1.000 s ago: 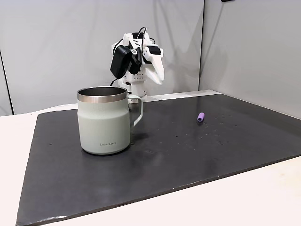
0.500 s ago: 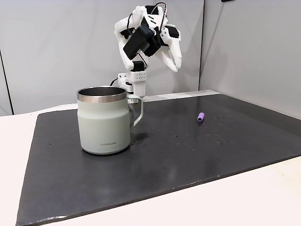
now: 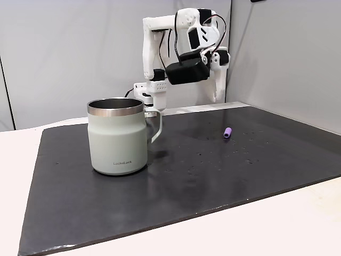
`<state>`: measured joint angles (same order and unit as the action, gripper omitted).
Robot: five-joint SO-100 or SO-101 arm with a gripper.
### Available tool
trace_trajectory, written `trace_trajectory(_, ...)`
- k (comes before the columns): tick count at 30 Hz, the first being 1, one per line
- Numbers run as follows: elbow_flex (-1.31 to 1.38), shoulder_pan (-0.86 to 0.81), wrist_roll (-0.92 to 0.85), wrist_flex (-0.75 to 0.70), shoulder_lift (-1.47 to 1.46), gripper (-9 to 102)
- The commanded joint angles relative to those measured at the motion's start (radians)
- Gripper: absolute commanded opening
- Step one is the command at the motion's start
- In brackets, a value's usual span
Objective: Grasp a pengrip and put it in the cup.
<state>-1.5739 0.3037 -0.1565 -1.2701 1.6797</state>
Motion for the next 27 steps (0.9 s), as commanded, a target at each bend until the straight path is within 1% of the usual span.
trace_trajectory(1,0.141,0.003,0.026,-0.038,-0.075,7)
trace_trajectory(5,0.224,0.003,0.031,-0.074,-0.178,15)
trace_trajectory(19,0.360,0.097,-0.025,-0.127,-0.402,16)
trace_trajectory(22,0.403,0.103,-0.034,-0.158,-0.460,16)
trace_trajectory(27,0.423,0.097,-0.034,-0.161,-0.503,16)
